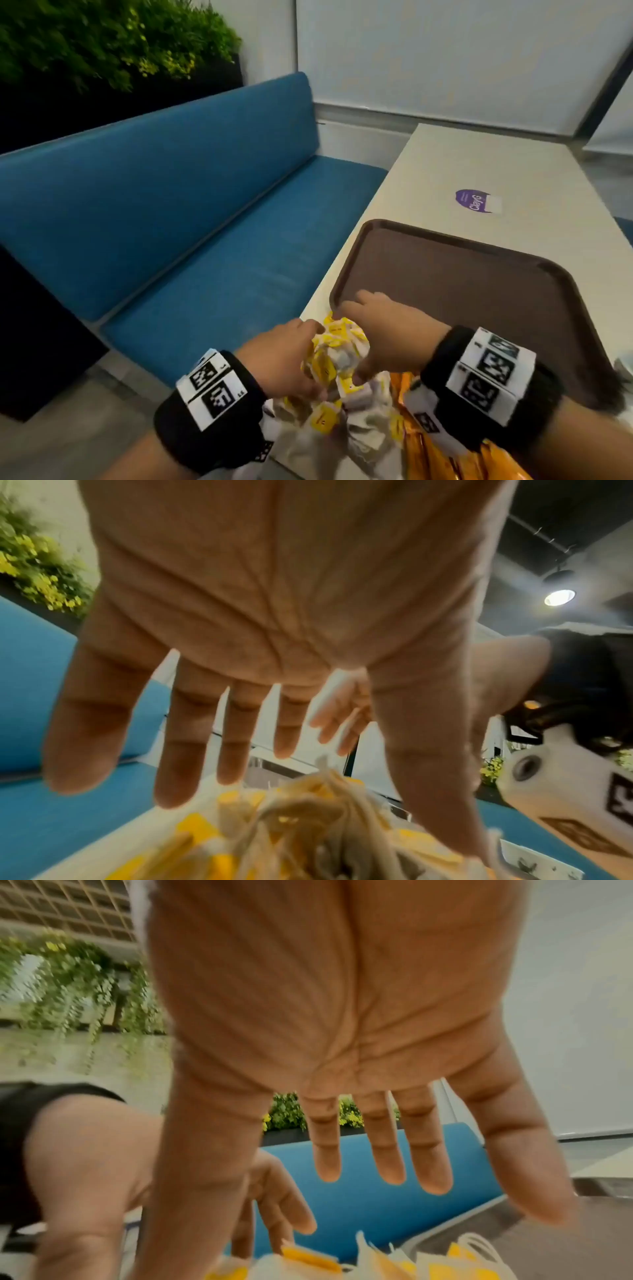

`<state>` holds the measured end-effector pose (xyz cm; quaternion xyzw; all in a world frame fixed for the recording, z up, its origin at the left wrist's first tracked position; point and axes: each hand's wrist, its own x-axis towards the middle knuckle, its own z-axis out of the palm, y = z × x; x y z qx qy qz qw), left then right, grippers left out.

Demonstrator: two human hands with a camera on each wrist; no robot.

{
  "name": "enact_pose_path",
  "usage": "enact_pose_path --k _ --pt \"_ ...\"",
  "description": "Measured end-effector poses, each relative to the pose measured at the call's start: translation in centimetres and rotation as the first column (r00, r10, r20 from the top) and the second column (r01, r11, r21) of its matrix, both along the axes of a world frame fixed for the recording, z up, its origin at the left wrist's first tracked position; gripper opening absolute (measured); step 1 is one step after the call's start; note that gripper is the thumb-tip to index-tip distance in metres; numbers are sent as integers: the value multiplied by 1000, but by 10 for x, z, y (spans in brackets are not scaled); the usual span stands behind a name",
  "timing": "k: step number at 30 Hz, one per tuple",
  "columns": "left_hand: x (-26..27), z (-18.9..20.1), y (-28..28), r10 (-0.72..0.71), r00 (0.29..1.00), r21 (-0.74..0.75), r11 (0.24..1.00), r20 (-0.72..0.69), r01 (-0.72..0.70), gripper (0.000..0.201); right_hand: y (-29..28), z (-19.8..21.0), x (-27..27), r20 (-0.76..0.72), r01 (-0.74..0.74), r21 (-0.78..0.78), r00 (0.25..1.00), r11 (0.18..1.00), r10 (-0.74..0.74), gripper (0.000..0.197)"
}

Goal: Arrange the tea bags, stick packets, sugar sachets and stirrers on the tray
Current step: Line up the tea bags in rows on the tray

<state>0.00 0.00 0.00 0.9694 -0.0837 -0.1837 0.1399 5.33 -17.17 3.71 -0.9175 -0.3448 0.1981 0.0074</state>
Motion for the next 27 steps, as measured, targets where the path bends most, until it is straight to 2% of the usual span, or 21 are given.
enact_pose_path --k 3,6,9,11,15,20,21,22,25,27 --pt "9 -9 2 -32 999 10 999 -44 32 96 11 -11 9 -35 66 -44 997 997 -68 103" --pt "16 -19 1 -37 997 25 999 -73 39 88 18 -22 13 -71 96 -88 992 991 -102 103" --pt "20 -22 -4 -21 998 39 999 -66 24 71 22 -29 12 -84 96 -98 991 991 -104 90" --pt "23 -22 -7 8 998 -4 1000 -57 -8 67 24 -32 12 -81 94 -102 991 990 -103 77" --pt "27 -27 -7 97 995 -137 985 -29 -100 66 23 -38 12 -63 121 -66 990 990 -126 64" --pt "27 -32 -4 207 978 -335 923 16 -190 62 24 -40 11 -58 142 42 989 989 -139 39" --pt "27 -33 -3 216 976 -367 910 26 -192 60 23 -40 11 -63 145 70 988 987 -140 39" --pt "27 -34 -2 224 974 -400 896 33 -193 58 23 -42 10 -69 146 97 988 985 -139 44" --pt "26 -37 -1 258 966 -503 837 18 -215 65 22 -47 5 -96 140 123 987 983 -128 75" --pt "26 -40 -2 272 962 -567 793 3 -223 74 24 -52 2 -91 124 101 989 987 -115 83"
